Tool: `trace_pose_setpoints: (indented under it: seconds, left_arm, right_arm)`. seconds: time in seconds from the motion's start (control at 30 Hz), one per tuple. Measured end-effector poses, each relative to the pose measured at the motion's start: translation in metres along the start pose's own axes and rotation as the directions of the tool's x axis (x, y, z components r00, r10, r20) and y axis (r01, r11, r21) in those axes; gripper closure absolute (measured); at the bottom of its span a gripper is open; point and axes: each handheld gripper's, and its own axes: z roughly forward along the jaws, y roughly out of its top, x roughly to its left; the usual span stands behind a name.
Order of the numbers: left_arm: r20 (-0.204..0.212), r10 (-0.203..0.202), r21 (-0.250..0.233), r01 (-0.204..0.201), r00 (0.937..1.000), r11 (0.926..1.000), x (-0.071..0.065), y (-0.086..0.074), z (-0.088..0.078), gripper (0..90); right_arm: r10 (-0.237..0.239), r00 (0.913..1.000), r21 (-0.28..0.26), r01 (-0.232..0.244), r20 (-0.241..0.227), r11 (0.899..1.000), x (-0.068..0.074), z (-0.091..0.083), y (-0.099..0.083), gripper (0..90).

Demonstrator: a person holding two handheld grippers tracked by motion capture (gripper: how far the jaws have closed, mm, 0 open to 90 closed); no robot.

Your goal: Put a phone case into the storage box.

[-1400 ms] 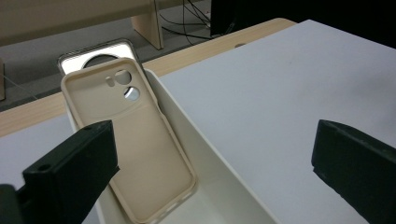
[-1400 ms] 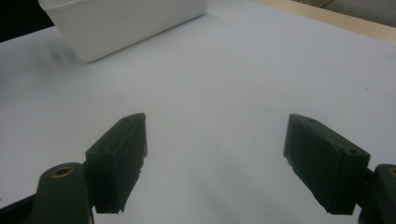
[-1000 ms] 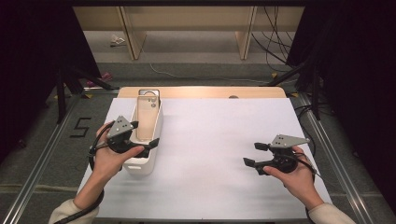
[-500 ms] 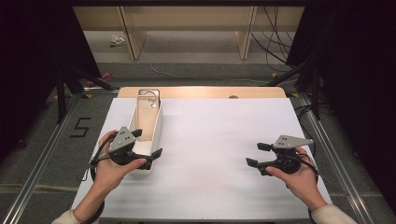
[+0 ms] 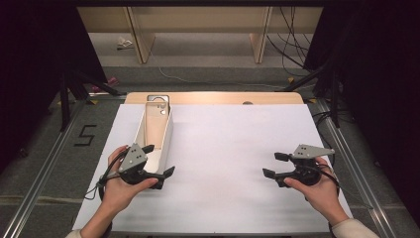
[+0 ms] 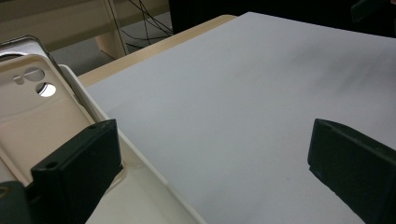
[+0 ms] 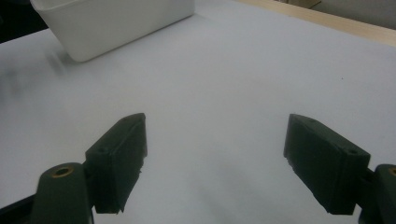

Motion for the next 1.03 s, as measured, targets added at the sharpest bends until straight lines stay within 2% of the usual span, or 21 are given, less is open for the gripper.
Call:
trace_pose_setpoints:
  seconds: [0.13, 0.3, 0.5, 1.03]
  left_arm:
    - [-0.006, -0.004, -0.001, 0.004, 1.0000, 1.0000, -0.002, -0.006, -0.001, 3.0]
    - [-0.011, 0.015, 0.018, -0.015, 0.9998, 0.9997, -0.005, -0.011, 0.000, 3.2]
    - [-0.013, 0.018, 0.007, -0.018, 0.9998, 0.9998, -0.007, -0.011, -0.001, 3.3]
    - [-0.016, 0.025, 0.016, -0.025, 0.9996, 0.9996, -0.008, -0.012, 0.001, 3.9]
  right_arm:
    - [0.001, 1.0000, -0.002, -0.001, -0.002, 1.000, 0.000, -0.001, 0.000, 22.3]
    - [-0.002, 1.0000, -0.006, 0.002, -0.001, 1.000, 0.001, -0.001, 0.000, 22.3]
    - [-0.005, 1.0000, -0.004, 0.005, -0.003, 1.000, 0.002, -0.001, 0.000, 22.3]
    - [-0.007, 0.9999, -0.006, 0.007, -0.011, 1.000, 0.002, 0.001, -0.001, 22.3]
